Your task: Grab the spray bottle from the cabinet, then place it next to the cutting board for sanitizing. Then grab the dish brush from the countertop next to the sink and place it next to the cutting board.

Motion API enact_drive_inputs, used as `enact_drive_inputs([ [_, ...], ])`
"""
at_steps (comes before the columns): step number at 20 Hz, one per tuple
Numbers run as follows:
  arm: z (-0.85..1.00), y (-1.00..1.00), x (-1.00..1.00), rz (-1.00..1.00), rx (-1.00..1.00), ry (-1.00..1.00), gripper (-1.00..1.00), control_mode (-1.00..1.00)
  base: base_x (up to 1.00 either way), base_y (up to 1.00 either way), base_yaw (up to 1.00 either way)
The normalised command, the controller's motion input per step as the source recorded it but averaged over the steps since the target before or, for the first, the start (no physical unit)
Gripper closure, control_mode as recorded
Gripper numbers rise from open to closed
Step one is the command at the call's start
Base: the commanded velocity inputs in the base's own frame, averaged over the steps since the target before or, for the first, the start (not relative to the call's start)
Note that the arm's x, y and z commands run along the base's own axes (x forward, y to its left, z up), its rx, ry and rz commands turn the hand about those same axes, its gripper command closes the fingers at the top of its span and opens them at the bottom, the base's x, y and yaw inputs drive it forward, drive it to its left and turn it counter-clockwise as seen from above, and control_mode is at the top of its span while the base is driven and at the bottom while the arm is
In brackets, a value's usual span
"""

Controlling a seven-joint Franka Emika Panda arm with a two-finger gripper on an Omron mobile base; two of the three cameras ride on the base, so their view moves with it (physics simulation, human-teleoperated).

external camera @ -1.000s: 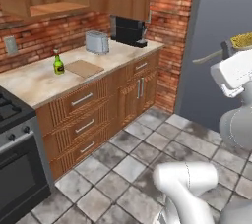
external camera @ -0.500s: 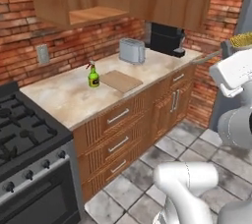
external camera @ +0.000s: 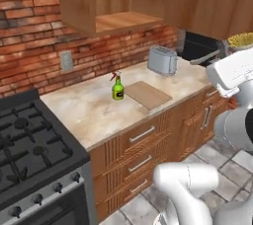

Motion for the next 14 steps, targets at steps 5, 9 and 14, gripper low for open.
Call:
enact_drive_inputs([
  [5, 0.00, 0.00, 0.00, 0.00, 0.00, 0.00, 1.00, 1.00, 0.92, -0.04, 0.29],
  [9, 0.00, 0.00, 0.00, 0.00, 0.00, 0.00, 1.00, 1.00, 1.00, 0.00, 0.22],
  [14, 0.00, 0.00, 0.00, 0.00, 0.00, 0.00, 1.00, 1.00, 0.49, -0.33, 0.24],
])
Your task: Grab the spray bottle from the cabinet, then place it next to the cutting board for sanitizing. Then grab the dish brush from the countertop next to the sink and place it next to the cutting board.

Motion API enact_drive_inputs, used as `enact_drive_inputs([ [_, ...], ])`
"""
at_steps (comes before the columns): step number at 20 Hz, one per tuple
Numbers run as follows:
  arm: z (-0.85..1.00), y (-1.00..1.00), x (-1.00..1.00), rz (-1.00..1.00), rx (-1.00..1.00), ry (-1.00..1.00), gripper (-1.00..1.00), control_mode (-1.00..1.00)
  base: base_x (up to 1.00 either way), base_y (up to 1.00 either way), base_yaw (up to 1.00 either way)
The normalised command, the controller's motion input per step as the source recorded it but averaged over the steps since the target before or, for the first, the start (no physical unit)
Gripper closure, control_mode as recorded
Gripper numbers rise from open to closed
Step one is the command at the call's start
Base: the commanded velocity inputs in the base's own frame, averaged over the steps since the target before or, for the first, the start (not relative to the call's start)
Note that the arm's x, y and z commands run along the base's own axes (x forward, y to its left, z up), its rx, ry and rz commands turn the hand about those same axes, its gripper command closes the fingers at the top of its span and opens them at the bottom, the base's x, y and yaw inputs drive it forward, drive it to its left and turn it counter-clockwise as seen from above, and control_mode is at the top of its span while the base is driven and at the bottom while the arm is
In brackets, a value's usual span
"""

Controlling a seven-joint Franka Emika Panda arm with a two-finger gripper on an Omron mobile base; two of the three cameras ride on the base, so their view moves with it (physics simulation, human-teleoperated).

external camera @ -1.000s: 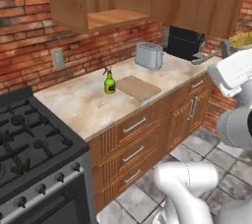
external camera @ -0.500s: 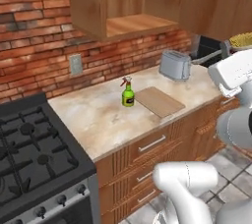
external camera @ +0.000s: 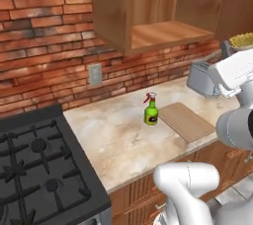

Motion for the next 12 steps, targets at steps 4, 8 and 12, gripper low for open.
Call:
enact_drive_inputs([
  [4, 0.00, 0.00, 0.00, 0.00, 0.00, 0.00, 1.00, 1.00, 0.20, -0.54, 0.26],
  [8, 0.00, 0.00, 0.00, 0.00, 0.00, 0.00, 1.00, 1.00, 0.23, -0.52, 0.31],
  [12, 0.00, 0.00, 0.00, 0.00, 0.00, 0.00, 1.00, 1.00, 0.42, -0.23, 0.34],
])
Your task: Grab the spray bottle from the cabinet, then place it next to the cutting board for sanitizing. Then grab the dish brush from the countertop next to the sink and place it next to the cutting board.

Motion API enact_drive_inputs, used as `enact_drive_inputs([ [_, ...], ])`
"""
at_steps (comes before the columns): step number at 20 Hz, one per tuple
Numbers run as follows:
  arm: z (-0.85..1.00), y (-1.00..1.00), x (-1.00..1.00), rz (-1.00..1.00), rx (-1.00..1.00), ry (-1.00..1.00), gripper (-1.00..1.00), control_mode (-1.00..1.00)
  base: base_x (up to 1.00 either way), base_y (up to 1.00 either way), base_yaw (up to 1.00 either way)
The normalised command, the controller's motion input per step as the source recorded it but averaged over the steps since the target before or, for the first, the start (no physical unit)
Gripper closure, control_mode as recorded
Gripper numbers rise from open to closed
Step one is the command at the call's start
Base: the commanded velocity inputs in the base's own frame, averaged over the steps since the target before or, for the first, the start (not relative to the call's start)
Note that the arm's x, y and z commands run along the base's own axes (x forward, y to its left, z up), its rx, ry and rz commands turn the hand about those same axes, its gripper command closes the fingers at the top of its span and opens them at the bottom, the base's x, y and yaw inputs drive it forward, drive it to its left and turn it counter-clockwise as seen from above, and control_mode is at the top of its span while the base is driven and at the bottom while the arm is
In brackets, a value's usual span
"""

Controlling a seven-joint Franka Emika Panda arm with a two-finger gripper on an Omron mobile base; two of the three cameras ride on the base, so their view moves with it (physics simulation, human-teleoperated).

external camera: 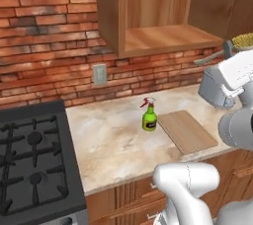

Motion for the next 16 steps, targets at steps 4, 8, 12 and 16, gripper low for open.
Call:
enact_drive_inputs([
  [4, 0.00, 0.00, 0.00, 0.00, 0.00, 0.00, 1.00, 1.00, 0.42, 0.04, 0.29],
  [8, 0.00, 0.00, 0.00, 0.00, 0.00, 0.00, 1.00, 1.00, 0.16, 0.00, 0.32],
  [12, 0.00, 0.00, 0.00, 0.00, 0.00, 0.00, 1.00, 1.00, 0.00, 0.00, 0.30],
  [16, 0.00, 0.00, 0.00, 0.00, 0.00, 0.00, 1.00, 1.00, 0.00, 0.00, 0.28],
])
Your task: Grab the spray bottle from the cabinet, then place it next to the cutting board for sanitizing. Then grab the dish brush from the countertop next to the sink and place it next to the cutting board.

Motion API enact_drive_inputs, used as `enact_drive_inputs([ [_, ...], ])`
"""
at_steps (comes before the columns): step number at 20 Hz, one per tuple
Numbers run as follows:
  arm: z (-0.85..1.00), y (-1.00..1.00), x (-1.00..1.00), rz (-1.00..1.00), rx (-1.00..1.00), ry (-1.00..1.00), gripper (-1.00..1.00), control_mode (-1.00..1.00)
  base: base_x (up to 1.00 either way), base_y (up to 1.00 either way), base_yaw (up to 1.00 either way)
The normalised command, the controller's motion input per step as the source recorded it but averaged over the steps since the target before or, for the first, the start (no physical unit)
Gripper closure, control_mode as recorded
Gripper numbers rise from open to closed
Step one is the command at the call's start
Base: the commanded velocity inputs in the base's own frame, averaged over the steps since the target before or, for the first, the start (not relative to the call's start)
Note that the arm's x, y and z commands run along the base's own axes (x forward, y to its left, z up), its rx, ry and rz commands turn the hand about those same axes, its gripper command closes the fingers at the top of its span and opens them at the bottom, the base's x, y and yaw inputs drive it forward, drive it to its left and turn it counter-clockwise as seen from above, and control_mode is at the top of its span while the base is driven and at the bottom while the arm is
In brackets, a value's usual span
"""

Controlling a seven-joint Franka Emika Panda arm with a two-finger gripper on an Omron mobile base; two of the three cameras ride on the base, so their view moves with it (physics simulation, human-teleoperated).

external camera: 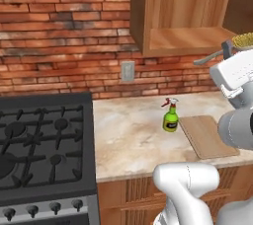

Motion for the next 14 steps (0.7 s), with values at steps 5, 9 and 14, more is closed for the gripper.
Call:
enact_drive_inputs([
  [5, 0.00, 0.00, 0.00, 0.00, 0.00, 0.00, 1.00, 1.00, 0.00, 0.00, 0.23],
  [9, -0.11, 0.00, 0.00, 0.04, -0.01, 0.15, 1.00, -1.00, 0.00, 0.02, 0.08],
  [14, -0.45, 0.04, 0.00, 0.00, -0.10, 0.49, 1.00, -1.00, 0.00, 0.00, 0.00],
])
